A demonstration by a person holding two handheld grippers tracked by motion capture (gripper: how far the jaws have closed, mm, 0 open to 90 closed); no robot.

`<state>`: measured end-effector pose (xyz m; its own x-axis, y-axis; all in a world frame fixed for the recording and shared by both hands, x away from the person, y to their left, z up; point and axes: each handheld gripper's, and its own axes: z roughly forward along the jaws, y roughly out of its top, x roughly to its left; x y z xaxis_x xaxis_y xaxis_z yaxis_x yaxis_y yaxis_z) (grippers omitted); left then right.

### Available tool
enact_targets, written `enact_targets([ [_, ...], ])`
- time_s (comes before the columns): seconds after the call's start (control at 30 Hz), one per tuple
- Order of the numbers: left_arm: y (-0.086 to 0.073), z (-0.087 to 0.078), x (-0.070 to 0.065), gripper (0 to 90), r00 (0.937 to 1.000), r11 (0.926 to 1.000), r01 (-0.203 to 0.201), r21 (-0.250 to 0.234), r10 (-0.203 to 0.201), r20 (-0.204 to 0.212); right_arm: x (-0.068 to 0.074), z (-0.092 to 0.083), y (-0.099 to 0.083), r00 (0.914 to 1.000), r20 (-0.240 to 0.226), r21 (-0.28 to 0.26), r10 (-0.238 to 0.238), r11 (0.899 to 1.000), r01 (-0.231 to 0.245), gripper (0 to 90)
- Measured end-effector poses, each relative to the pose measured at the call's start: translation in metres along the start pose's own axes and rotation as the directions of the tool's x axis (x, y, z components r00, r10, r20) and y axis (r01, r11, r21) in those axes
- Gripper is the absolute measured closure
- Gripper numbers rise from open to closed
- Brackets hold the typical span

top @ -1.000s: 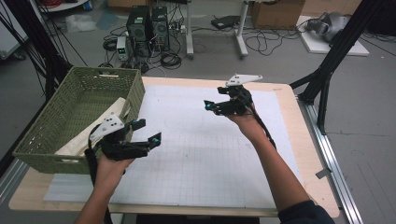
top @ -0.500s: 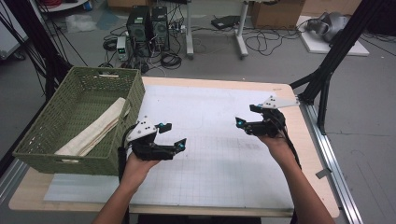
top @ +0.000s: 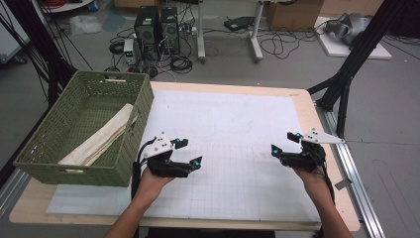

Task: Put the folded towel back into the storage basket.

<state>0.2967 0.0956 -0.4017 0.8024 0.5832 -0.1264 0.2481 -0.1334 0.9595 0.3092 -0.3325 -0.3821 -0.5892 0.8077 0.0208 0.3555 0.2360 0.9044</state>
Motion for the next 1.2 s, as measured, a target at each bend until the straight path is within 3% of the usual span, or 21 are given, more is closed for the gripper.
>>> enact_targets([
  [0.07,-0.004,0.000,0.001,20.4,1.0000,1.0000,0.005,0.002,-0.005,-0.004,0.000,-0.004,-0.004,0.9999,0.011,-0.008,0.009,1.000,-0.009,18.6],
  [0.17,-0.010,-0.001,0.001,20.7,0.9999,0.9999,0.002,-0.010,-0.002,-0.010,0.001,-0.016,-0.019,0.9972,0.064,-0.043,0.040,0.998,-0.037,18.6],
  [0.43,-0.025,-0.005,0.003,20.7,0.9986,1.0000,-0.009,-0.004,0.008,-0.052,0.006,-0.031,-0.043,0.9904,0.129,-0.046,0.049,0.998,-0.043,18.6],
  [0.67,-0.028,-0.013,0.005,20.9,0.9962,0.9996,-0.011,-0.025,0.008,-0.086,0.006,-0.034,-0.051,0.9886,0.142,-0.023,0.051,0.999,-0.048,18.6],
  [1.0,-0.026,-0.016,0.004,21.0,0.9959,0.9993,-0.009,-0.036,0.006,-0.090,0.014,-0.030,-0.051,0.9913,0.130,-0.008,0.022,1.000,-0.021,18.6],
  [1.2,-0.026,-0.015,0.005,21.5,0.9953,0.9995,-0.007,-0.032,0.004,-0.097,0.014,-0.029,-0.052,0.9918,0.124,-0.005,0.028,1.000,-0.028,18.6],
])
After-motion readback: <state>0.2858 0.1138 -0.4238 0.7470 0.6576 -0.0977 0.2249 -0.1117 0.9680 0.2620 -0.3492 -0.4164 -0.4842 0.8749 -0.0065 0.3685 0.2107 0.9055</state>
